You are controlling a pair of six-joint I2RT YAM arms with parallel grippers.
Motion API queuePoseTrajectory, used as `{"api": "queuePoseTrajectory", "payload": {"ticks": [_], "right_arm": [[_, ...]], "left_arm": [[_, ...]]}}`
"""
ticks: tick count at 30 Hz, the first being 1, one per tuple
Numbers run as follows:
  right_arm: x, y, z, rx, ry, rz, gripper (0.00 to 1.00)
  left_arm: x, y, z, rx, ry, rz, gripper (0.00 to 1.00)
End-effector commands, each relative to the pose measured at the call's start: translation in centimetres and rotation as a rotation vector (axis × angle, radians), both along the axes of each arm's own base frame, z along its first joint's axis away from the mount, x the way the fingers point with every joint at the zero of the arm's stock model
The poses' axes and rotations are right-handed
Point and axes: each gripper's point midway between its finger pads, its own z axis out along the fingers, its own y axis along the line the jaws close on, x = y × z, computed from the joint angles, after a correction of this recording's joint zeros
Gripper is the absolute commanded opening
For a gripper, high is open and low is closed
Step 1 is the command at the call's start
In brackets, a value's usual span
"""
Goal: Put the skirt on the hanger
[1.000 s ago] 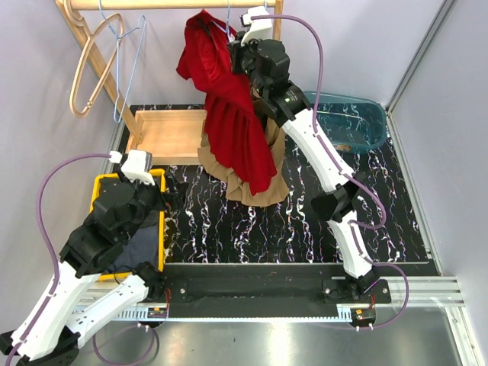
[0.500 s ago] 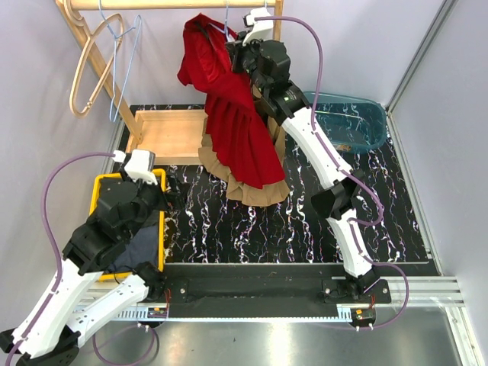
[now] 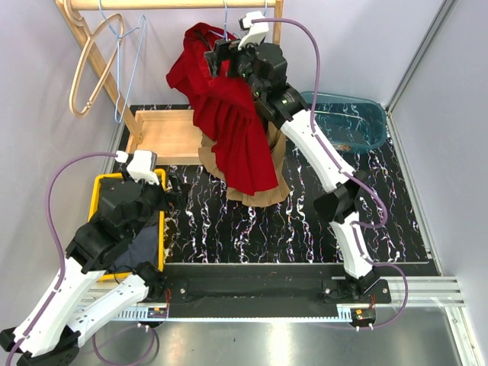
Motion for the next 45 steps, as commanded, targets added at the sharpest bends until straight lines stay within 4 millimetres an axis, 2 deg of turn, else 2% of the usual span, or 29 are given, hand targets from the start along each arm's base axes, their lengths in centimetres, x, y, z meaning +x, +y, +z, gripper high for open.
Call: {"api": "queuePoseTrajectory", "payload": {"ticks": [1, 4, 6, 7, 8, 9, 10, 11, 12, 13, 15, 16, 17, 18, 19, 20, 21, 22, 23, 27, 28, 34, 40, 45], "right_arm": [[-5.2, -5.4, 9.6, 0.113, -0.106, -0.077, 1.0], [-8.0, -8.2, 11.7, 0.116, -0.107, -0.095, 1.0], [-10.7, -9.8, 12.4, 0.107, -0.095, -0.078, 1.0], [-13.0, -11.4, 14.1, 0.123, -0.117, -0.072, 1.0], [-13.0, -11.5, 11.9, 0.078, -0.064, -0.074, 1.0], [-13.6, -12.1, 11.3, 0.067, -0.044, -0.079, 1.0], [-15.8, -13.9, 12.4, 0.082, -0.057, -0.085, 1.0], [-15.5, -14.1, 8.8, 0.029, 0.018, -0.103, 1.0], [-16.0, -14.6, 7.7, 0.019, 0.041, -0.111, 1.0], [-17.1, -15.8, 5.3, -0.014, 0.082, -0.124, 1.0], [-18.0, -17.5, 2.6, -0.031, 0.134, -0.174, 1.0], [-19.2, -18.8, -0.2, -0.073, 0.175, -0.191, 1.0], [-19.6, -20.3, -1.5, -0.095, 0.194, -0.246, 1.0], [-21.0, -22.3, -1.7, -0.086, 0.19, -0.282, 1.0], [-21.3, -23.2, -5.6, -0.151, 0.25, -0.319, 1.0], [-21.7, -24.7, -6.8, -0.162, 0.264, -0.376, 1.0], [-23.0, -26.3, -6.8, -0.142, 0.254, -0.403, 1.0], [-23.4, -26.9, -9.7, -0.186, 0.298, -0.422, 1.0], [-23.9, -27.5, -10.4, -0.177, 0.312, -0.434, 1.0], [-25.7, -28.8, -13.9, -0.173, 0.382, -0.45, 1.0], [-26.0, -29.1, -15.4, -0.188, 0.415, -0.46, 1.0], [-26.6, -27.8, -21.0, -0.171, 0.557, -0.42, 1.0], [-27.1, -27.5, -23.7, -0.164, 0.618, -0.411, 1.0], [-27.3, -28.1, -24.4, -0.181, 0.614, -0.431, 1.0]], "left_arm": [[0.3, 1.4, 1.5, -0.044, -0.052, 0.088, 0.99], [0.1, 2.1, 1.6, -0.053, -0.057, 0.122, 0.99], [-0.1, 2.5, 1.8, -0.066, -0.062, 0.14, 0.99], [0.0, 2.7, 1.7, -0.067, -0.063, 0.157, 0.99], [-0.1, 2.8, 1.7, -0.074, -0.062, 0.165, 0.99], [-0.1, 3.0, 1.6, -0.076, -0.061, 0.174, 0.99], [-0.1, 3.0, 1.6, -0.079, -0.063, 0.176, 0.99], [-0.1, 3.0, 1.5, -0.09, -0.058, 0.181, 0.99], [0.0, 3.0, 1.4, -0.09, -0.053, 0.187, 0.99], [0.1, 2.9, 1.1, -0.088, -0.045, 0.187, 0.99], [0.2, 2.9, 0.9, -0.088, -0.038, 0.194, 0.99], [0.3, 2.8, 0.5, -0.081, -0.029, 0.196, 0.99], [0.4, 2.9, 0.3, -0.081, -0.024, 0.204, 0.99], [0.4, 2.8, 0.1, -0.08, -0.018, 0.205, 0.99], [0.5, 2.8, -0.3, -0.071, -0.006, 0.209, 0.99], [0.5, 2.8, -0.5, -0.073, -0.001, 0.211, 0.99], [0.5, 2.8, -0.6, -0.071, 0.002, 0.215, 0.99], [0.6, 2.8, -1.0, -0.067, 0.011, 0.216, 0.99], [0.6, 2.8, -1.0, -0.071, 0.012, 0.219, 0.99], [0.8, 3.1, -1.4, -0.075, 0.018, 0.253, 0.99], [0.8, 3.1, -1.7, -0.072, 0.026, 0.259, 0.99], [1.1, 2.3, -2.7, -0.094, 0.068, 0.254, 0.99], [1.7, 2.1, -3.7, -0.063, 0.096, 0.274, 0.99], [1.9, 1.8, -4.3, -0.065, 0.119, 0.275, 0.99]]}}
